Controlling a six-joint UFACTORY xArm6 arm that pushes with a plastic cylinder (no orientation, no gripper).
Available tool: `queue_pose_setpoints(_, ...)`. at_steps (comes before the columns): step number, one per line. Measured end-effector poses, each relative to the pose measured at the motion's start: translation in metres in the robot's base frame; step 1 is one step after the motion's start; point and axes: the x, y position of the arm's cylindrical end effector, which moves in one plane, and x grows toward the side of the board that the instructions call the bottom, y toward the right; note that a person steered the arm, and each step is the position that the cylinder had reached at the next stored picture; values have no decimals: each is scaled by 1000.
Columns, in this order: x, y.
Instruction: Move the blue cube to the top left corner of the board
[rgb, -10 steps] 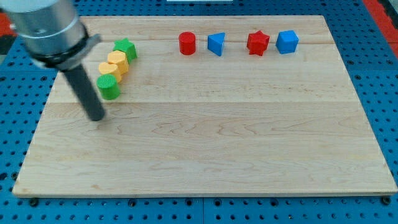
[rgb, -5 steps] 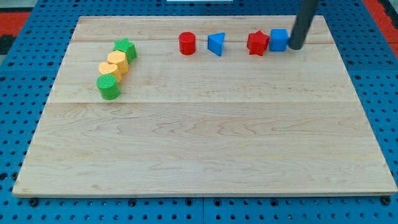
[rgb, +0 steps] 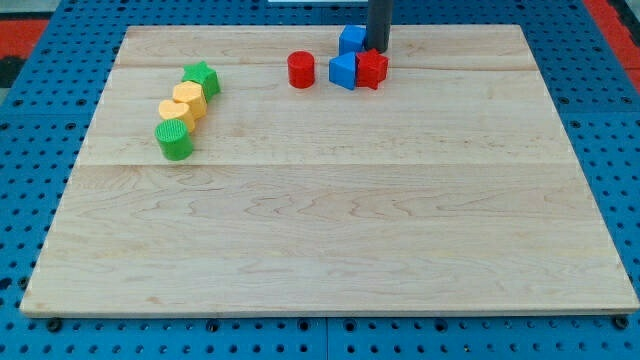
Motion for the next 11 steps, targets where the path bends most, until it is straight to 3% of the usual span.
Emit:
queue_pose_setpoints(1, -21, 49)
queue_pose_setpoints(2, -27, 52)
queue_pose_setpoints(5, -22, -49)
queue_pose_setpoints(6, -25, -2)
queue_pose_setpoints(7, 5, -19)
queue_pose_setpoints(9, 9, -177)
queue_pose_setpoints(11, 7, -271)
